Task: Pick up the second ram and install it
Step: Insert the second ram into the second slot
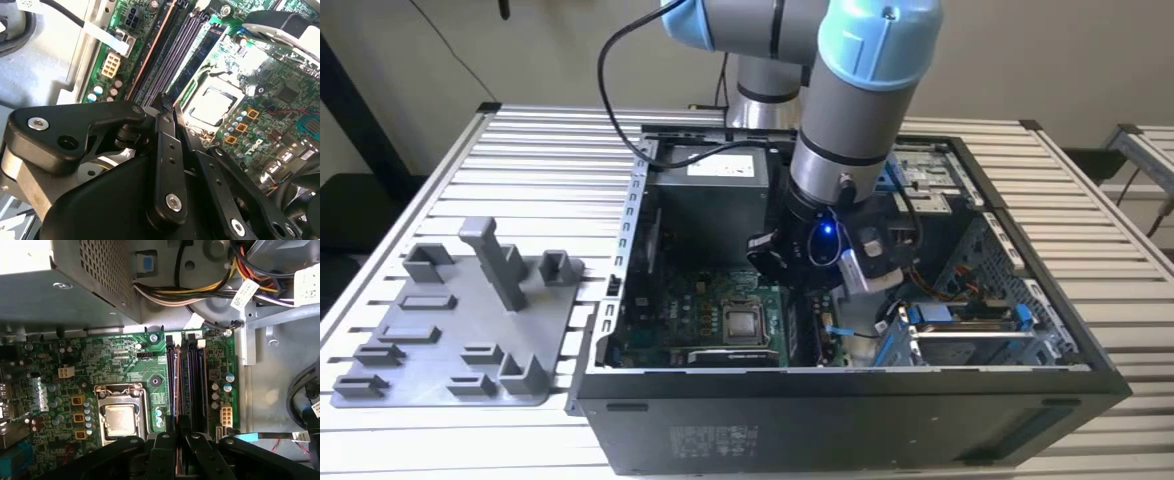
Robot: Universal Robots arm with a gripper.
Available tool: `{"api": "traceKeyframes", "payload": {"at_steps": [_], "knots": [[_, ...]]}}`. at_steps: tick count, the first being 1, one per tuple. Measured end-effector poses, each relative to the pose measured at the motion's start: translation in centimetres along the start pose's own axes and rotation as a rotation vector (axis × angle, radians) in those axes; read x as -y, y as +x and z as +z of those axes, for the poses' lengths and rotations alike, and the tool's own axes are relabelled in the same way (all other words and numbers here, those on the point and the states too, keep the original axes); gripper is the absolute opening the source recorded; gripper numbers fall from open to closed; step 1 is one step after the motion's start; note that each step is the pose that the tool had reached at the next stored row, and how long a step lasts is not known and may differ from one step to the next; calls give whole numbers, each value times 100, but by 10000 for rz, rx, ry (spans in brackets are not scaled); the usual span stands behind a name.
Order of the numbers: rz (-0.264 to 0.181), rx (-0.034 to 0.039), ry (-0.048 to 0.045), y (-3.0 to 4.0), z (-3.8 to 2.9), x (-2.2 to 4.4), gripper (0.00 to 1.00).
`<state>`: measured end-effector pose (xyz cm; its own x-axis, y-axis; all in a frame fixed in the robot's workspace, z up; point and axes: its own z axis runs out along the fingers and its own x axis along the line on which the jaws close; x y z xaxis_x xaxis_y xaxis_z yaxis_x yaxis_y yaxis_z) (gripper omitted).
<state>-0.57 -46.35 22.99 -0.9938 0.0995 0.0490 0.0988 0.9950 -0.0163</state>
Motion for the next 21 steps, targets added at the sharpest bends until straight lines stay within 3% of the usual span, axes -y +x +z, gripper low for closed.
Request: {"api": "traceKeyframes", "payload": {"at_steps": [7, 21], "knots": [[5, 1, 39, -17, 11, 3, 15], [5, 2, 50, -30, 111, -20, 15]]}}
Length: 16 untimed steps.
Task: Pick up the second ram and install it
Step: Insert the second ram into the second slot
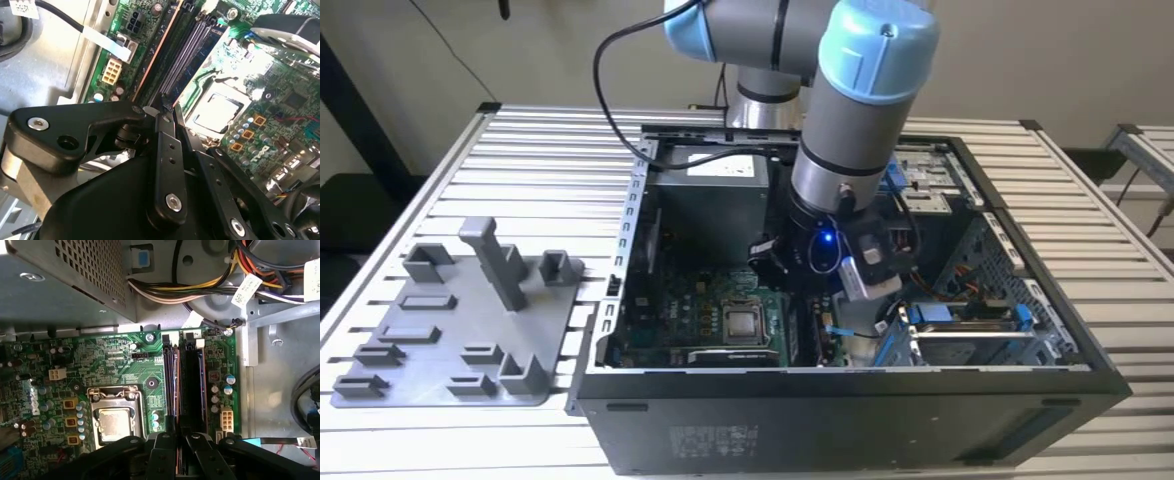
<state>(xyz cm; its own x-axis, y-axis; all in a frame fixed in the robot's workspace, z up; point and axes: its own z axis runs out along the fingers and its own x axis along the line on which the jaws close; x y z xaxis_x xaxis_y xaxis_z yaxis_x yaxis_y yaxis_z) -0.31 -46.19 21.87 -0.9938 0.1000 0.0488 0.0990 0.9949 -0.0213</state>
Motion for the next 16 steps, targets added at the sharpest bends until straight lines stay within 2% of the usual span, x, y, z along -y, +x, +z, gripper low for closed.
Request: {"api": "traceKeyframes", "payload": {"at_steps": [11, 14, 16], "knots": [[0, 0, 3, 1, 3, -6, 15], [4, 8, 78, 3, -28, -6, 15], [4, 36, 79, 4, -50, -6, 15]]}}
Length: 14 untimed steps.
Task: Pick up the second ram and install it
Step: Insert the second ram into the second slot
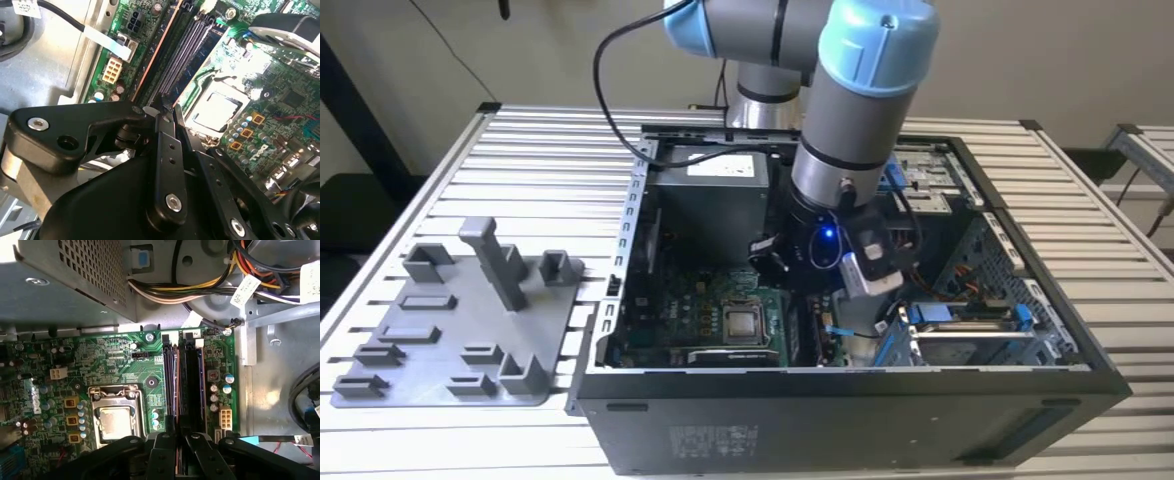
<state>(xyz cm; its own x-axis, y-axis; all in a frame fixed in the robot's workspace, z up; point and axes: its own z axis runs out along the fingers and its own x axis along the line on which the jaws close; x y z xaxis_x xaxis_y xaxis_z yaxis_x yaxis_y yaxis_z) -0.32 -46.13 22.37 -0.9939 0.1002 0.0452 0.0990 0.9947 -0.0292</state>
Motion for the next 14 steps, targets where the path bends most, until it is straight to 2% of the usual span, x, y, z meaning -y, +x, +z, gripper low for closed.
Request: {"api": "traceKeyframes", "payload": {"at_steps": [2, 5, 7, 10, 14], "knots": [[-9, 106, -10, 0, -7, 0, 15], [-12, 337, -34, 1, -8, 0, 15], [-10, 450, -59, 4, -6, 1, 15], [-97, 530, -65, 20, -6, 2, 15], [-346, 575, -64, 43, -5, 5, 15]]}}
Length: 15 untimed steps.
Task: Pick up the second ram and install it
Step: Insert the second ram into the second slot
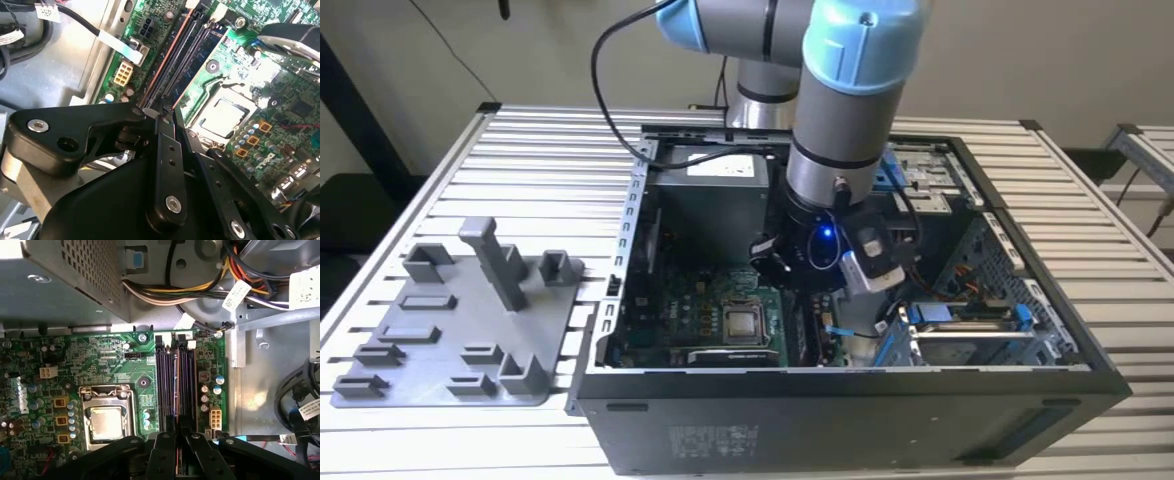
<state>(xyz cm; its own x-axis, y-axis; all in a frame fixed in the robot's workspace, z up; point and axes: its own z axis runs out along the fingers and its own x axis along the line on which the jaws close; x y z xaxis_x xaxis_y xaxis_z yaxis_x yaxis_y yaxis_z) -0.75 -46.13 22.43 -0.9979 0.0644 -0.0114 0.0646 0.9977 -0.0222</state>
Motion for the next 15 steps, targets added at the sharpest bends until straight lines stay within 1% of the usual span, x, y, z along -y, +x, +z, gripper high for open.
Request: {"api": "traceKeyframes", "payload": {"at_steps": [4, 15], "knots": [[-271, 25, -6, 20, 3, 1, 15], [-277, 32, -9, 27, 15, 1, 15]]}}
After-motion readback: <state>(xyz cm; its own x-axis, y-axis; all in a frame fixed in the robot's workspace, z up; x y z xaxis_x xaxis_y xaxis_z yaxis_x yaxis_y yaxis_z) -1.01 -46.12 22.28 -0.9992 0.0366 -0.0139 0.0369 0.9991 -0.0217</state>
